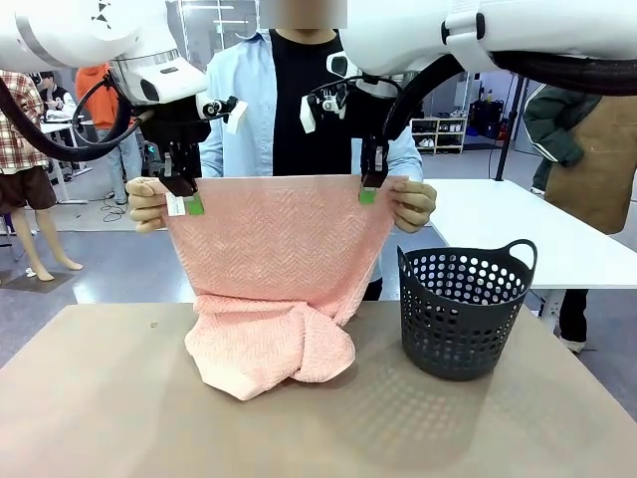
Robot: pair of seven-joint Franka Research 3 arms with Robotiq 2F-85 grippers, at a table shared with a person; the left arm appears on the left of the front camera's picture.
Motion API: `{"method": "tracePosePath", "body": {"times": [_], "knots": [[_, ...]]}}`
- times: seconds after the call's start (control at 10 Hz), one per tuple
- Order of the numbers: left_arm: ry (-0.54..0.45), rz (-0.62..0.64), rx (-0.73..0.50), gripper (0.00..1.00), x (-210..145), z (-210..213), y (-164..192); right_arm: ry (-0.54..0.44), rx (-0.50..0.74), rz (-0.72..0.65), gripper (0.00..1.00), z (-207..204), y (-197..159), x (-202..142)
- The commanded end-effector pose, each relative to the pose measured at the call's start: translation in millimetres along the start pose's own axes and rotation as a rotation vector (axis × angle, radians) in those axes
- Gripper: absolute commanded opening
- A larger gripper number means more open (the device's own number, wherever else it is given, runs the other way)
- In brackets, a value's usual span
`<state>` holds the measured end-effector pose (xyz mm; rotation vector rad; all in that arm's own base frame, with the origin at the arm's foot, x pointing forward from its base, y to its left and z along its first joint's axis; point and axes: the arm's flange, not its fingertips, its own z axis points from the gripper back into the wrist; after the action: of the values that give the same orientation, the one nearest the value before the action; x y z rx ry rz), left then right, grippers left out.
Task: Fold the towel.
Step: Grab the top end of the 100 cm Hotel Towel extended by the human, then release the end of the 100 cm Hotel Towel you were holding and grab the top end of the folded side.
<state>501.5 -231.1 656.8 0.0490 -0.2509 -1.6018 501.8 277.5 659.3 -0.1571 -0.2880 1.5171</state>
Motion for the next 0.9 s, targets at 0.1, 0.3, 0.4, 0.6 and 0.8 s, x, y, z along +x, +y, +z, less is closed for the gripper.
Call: {"method": "tracePosePath", "body": {"times": [0.1,0.3,0.4,0.6,0.8], "knots": [[0.006,0.010,0.019,0.00,-3,7,-9,0.004,0.021,0.016,0.00,7,11,-8],[0.000,0.005,0.002,0.00,0,1,0,0.001,0.001,0.001,0.00,1,1,0],[0.000,0.005,0.002,0.00,0,1,0,0.001,0.001,0.001,0.00,1,1,0],[0.000,0.005,0.002,0.00,0,1,0,0.001,0.001,0.001,0.00,1,1,0],[0.000,0.005,0.002,0.00,0,1,0,0.001,0.001,0.001,0.00,1,1,0]]}}
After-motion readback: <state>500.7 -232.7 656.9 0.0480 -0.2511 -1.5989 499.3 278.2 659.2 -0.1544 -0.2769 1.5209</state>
